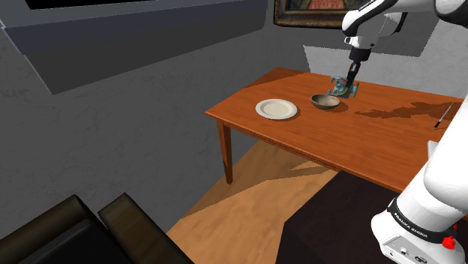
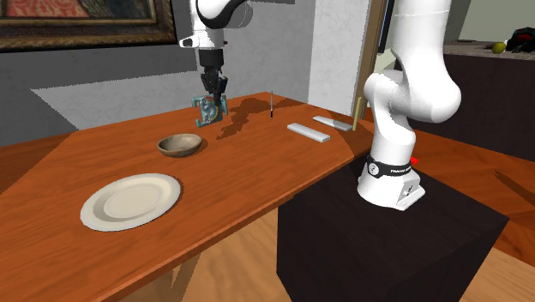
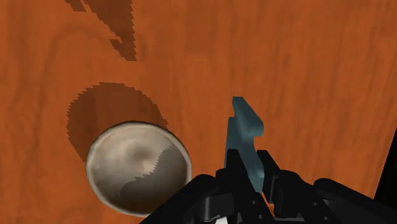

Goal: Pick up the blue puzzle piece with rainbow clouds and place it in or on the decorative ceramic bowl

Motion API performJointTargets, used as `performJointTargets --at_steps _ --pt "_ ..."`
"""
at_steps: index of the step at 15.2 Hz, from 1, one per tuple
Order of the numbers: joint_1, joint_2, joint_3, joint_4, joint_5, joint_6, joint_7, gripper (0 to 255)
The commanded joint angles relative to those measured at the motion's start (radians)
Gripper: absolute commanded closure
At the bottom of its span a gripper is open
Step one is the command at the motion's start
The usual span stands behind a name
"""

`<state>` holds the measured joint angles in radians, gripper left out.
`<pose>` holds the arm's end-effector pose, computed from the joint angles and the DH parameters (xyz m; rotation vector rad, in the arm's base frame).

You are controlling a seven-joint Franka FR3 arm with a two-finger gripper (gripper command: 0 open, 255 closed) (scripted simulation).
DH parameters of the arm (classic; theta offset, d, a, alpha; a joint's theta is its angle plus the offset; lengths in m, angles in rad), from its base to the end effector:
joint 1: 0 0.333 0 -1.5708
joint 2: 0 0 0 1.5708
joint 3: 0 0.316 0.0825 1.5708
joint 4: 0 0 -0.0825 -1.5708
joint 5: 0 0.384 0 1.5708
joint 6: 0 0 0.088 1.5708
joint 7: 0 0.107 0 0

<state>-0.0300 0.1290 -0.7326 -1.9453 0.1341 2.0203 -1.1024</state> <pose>0.4307 -0.3859 0.4296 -3.0751 -0.4390 -0.0252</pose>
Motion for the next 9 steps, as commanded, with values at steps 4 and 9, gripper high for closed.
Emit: performJointTargets --at_steps 4,9 --pt "-0.103 0.255 0.028 0.31 0.163 -0.119 -0.09 255" --pt "-0.282 0.539 0.092 0.764 0.283 -0.31 -0.095 255"
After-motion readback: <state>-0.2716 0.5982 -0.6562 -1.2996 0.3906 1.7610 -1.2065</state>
